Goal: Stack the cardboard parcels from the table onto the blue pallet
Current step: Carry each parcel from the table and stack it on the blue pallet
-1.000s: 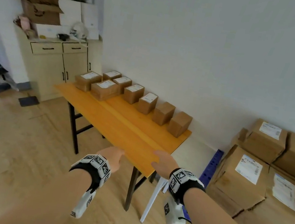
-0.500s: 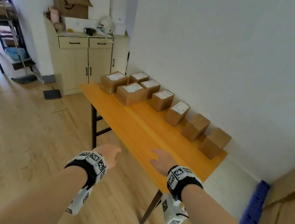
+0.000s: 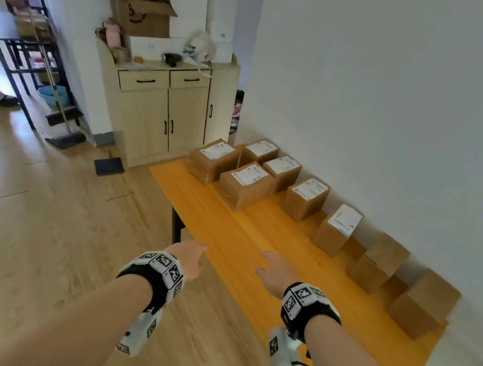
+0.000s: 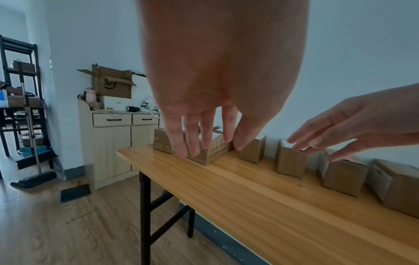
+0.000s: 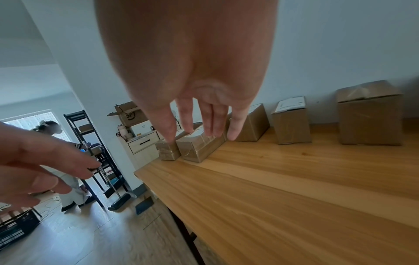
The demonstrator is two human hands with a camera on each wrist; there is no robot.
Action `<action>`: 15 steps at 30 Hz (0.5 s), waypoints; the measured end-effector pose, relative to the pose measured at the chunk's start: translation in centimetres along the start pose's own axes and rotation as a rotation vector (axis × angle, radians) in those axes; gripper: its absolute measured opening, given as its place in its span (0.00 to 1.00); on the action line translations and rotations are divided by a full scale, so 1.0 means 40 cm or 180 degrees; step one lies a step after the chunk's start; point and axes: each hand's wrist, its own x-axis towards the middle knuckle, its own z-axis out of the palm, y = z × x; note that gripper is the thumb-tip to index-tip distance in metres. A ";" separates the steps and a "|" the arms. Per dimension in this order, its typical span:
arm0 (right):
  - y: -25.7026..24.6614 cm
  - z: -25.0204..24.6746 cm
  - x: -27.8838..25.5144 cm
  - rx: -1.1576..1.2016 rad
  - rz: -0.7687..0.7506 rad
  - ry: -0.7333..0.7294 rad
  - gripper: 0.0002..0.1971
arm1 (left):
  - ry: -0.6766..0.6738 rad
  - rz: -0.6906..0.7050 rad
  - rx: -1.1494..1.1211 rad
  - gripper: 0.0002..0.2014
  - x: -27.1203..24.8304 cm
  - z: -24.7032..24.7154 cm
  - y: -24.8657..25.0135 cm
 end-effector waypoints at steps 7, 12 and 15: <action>-0.087 -0.004 0.156 0.0139 0.0226 0.0134 0.24 | -0.0148 0.0249 0.0230 0.22 0.175 -0.082 -0.123; -0.175 0.009 0.271 0.0335 0.0507 0.0258 0.23 | -0.0204 0.0562 0.0357 0.23 0.293 -0.167 -0.220; -0.235 0.015 0.343 0.0525 0.0701 0.0357 0.23 | -0.0263 0.0772 0.0507 0.23 0.370 -0.228 -0.286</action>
